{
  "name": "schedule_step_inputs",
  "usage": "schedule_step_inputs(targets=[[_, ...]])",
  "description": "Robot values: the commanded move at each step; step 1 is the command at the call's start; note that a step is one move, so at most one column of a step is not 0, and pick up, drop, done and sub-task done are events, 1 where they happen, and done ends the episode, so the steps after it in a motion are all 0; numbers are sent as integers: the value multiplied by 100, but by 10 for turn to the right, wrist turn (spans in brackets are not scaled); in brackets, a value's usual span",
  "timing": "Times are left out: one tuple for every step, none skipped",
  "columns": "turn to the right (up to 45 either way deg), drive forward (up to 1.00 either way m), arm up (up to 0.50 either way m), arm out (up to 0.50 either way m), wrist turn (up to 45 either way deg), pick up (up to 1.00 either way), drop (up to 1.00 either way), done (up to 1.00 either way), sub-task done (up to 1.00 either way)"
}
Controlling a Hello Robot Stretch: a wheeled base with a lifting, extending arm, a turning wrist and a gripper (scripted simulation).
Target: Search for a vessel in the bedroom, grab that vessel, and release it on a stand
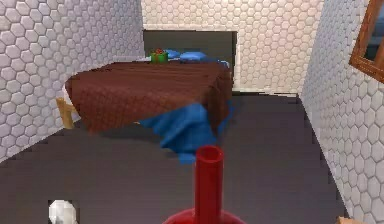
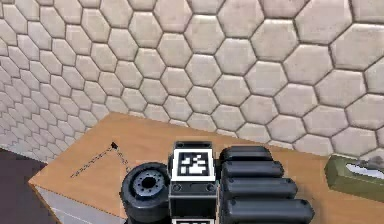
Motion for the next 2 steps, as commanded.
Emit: schedule_step_inputs(targets=[[-450, 0, 0, 0, 0, 0, 0, 0, 0], [-240, 0, 0, 0, 0, 0, 0, 0, 0]])
